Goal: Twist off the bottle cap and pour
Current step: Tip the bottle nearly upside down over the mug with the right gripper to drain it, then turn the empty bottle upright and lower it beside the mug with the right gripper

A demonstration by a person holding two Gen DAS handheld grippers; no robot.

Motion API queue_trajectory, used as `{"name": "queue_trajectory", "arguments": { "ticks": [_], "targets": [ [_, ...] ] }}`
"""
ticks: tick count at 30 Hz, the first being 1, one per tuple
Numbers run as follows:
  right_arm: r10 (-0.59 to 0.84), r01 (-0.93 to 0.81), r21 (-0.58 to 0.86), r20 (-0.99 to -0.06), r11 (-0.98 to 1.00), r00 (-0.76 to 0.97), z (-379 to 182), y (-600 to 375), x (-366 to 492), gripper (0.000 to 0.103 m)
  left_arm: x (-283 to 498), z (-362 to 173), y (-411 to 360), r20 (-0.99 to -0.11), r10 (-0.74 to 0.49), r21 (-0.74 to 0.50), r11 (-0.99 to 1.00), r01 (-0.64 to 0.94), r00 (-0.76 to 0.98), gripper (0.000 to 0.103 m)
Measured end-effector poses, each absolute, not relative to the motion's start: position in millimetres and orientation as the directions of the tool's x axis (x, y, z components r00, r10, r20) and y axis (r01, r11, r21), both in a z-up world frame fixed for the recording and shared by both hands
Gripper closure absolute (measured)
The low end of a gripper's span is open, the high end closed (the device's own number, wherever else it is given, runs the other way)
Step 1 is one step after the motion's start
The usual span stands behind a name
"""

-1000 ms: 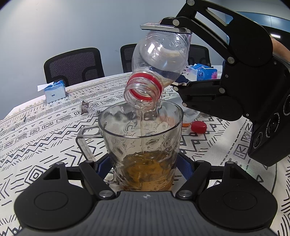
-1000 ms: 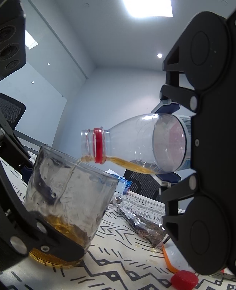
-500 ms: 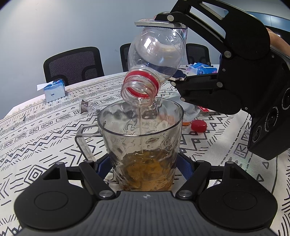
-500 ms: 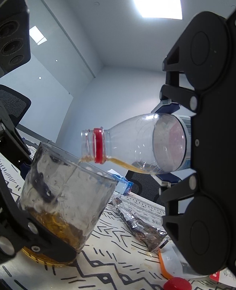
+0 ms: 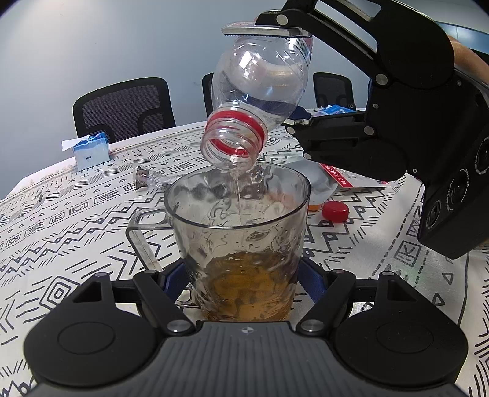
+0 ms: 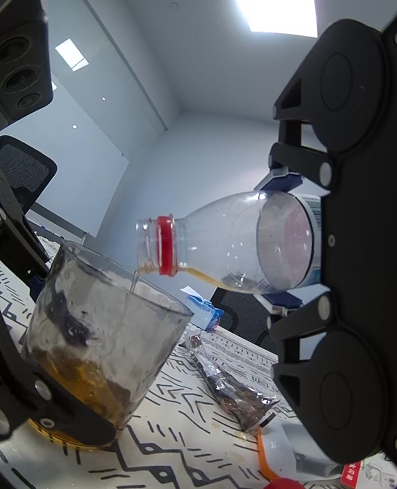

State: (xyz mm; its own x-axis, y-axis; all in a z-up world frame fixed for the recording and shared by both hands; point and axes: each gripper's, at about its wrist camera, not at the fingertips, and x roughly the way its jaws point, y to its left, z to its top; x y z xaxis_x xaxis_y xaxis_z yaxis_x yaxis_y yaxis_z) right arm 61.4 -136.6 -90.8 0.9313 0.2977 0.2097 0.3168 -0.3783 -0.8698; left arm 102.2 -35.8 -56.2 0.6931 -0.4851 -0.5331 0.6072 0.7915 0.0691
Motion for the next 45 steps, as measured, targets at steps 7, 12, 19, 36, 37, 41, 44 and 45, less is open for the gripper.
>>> {"name": "queue_trajectory", "arguments": {
  "ticks": [7,12,19,36,37,41,44,45],
  "targets": [
    [0.312,0.323,-0.853,0.201,-0.410,0.929,-89,-134,65,0.038,103,-57,-36,-0.536,-0.483,0.065,0.794,0.604,0.692,0.030],
    [0.322,0.325,-0.843,0.194,-0.428,0.927,-88,-132,68,0.038,105,-57,-35,-0.538,-0.484,0.059,0.795,0.604,0.690,0.030],
    [0.330,0.328,-0.831,0.186,-0.449,0.925,-91,-130,71,0.038,105,-57,-34,-0.539,-0.485,0.056,0.795,0.604,0.689,0.029],
    [0.339,0.330,-0.820,0.179,-0.467,0.924,-92,-127,76,0.038,105,-57,-35,-0.543,-0.482,0.052,0.798,0.601,0.688,0.028],
    [0.338,0.327,-0.824,0.177,-0.463,0.924,-92,-126,76,0.038,105,-58,-35,-0.544,-0.482,0.051,0.798,0.600,0.687,0.028],
    [0.326,0.302,-0.854,0.167,-0.424,0.930,-91,-124,77,0.038,106,-57,-34,-0.543,-0.482,0.049,0.799,0.599,0.688,0.028],
    [0.307,0.249,-0.903,0.141,-0.349,0.941,-88,-123,78,0.038,107,-57,-34,-0.544,-0.478,0.047,0.804,0.593,0.690,0.028],
    [0.298,0.224,-0.923,0.129,-0.313,0.946,-85,-123,78,0.038,107,-57,-33,-0.544,-0.476,0.048,0.805,0.591,0.692,0.028]
  ]
}}
